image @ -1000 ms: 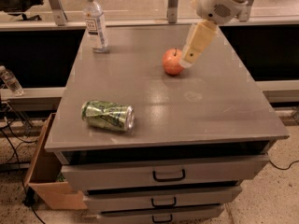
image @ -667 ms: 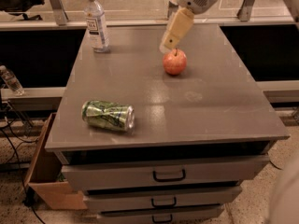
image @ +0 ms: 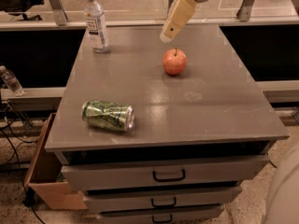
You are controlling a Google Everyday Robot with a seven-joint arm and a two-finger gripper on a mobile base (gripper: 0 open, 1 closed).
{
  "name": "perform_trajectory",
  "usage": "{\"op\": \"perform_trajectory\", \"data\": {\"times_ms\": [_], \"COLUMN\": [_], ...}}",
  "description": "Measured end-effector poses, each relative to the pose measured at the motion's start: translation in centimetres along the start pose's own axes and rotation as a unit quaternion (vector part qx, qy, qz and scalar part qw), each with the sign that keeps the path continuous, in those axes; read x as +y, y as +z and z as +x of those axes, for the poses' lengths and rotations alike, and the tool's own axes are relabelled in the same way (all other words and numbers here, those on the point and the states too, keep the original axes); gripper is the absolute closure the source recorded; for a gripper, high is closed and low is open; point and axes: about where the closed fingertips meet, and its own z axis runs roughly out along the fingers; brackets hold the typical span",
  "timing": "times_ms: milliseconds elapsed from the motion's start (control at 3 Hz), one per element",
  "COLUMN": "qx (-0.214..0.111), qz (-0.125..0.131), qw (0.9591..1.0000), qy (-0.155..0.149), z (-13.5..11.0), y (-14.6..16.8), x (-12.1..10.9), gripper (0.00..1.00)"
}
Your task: Move blue plastic bottle near green can
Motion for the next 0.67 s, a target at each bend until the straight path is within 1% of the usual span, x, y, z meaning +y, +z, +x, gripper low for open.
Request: {"op": "perform_trajectory", "data": {"times_ms": [333, 667], "qx": [-0.020, -0.059], "qz": [0.003, 0.014], "qw": [0.9997, 0.9967], "qy": [0.011, 0.054], "z": [-0.4, -1.2], "y": [1.3, 5.2], "x": [-0.8, -2.9], "gripper": [0.00, 0.00]}}
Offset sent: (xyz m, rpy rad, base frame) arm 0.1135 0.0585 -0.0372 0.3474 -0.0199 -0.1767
